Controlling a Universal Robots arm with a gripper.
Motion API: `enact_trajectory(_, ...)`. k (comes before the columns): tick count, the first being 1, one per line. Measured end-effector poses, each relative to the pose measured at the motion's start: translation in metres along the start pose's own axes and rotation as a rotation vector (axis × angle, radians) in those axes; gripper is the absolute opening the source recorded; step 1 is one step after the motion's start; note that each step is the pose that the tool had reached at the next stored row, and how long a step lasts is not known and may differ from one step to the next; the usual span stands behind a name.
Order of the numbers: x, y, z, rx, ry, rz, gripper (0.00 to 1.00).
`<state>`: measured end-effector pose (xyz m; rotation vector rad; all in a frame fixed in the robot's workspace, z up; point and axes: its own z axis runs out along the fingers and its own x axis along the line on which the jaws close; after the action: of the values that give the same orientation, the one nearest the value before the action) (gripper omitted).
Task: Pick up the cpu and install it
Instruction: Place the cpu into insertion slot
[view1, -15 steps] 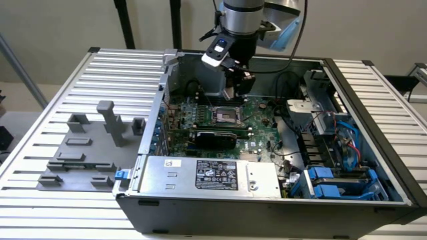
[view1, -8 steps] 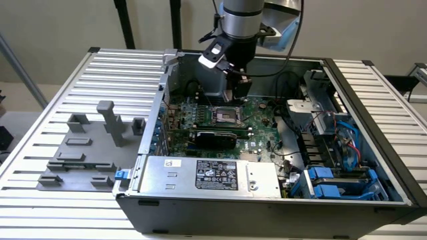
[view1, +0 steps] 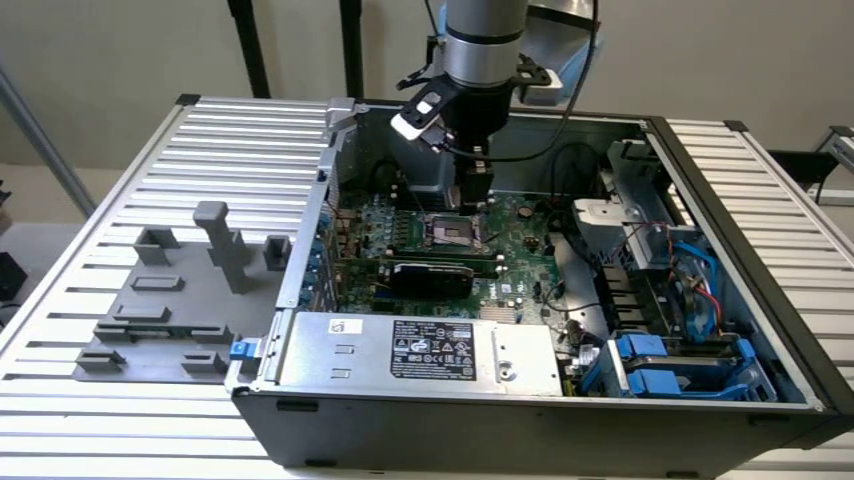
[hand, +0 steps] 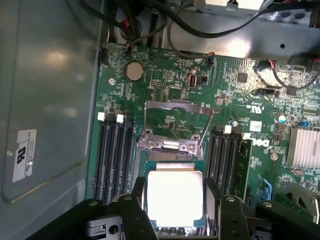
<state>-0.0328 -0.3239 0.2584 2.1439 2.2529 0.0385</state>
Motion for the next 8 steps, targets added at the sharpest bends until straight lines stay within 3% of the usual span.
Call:
enact_trajectory(5, 0.000, -0.0012, 0.0085, 0.0004, -0.0054, 0.075, 0.55)
enact_trajectory(8, 0.001, -0.0080, 0.0137, 0.0001, -0.0081, 0.087, 0.55)
